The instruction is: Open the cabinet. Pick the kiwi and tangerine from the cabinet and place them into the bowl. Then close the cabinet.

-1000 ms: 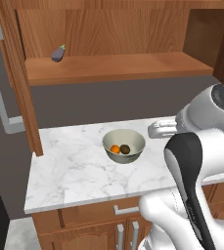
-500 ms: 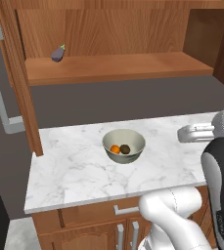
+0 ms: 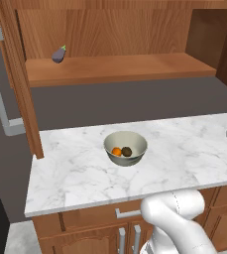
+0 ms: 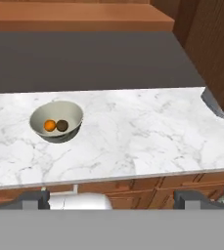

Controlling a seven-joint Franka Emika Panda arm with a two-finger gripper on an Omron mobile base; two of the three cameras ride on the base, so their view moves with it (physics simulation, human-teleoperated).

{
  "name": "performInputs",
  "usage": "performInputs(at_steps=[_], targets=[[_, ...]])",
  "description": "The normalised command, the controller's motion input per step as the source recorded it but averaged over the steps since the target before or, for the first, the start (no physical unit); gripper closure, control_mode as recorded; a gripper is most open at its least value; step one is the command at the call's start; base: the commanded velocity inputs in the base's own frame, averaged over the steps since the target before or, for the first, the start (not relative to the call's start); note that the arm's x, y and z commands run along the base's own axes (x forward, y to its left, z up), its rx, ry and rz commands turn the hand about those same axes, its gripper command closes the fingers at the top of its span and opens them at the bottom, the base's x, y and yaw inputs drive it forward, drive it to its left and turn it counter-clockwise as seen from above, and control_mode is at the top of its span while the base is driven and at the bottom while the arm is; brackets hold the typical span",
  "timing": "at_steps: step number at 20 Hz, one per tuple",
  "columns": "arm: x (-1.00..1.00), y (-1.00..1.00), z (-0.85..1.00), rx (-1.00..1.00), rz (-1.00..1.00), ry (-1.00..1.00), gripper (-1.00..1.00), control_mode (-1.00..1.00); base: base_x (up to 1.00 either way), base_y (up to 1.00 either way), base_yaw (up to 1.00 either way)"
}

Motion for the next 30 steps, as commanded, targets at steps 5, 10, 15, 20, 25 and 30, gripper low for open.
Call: performInputs(at_steps=[5,10,15,20,25,30], targets=[[-0.48,-0.53,0.46,-0.06,0.0,-0.06,-1.0,-1.0,0.0,0.0,0.0],[-0.43,-0.49,0.23,-0.1,0.0,-0.06,-1.0,-1.0,0.0,0.0,0.0],[-0.06,-0.27,0.0,-0.02,0.01,-0.1,-1.0,-1.0,0.0,0.0,0.0],[0.0,-0.11,0.0,0.0,0.04,-0.12,-1.0,-1.0,0.0,0.0,0.0],[0.08,0.0,0.0,0.0,0.11,-0.13,-1.0,-1.0,0.0,0.0,0.0],[0.14,0.0,0.0,0.0,0.13,-0.15,-1.0,-1.0,0.0,0.0,0.0]])
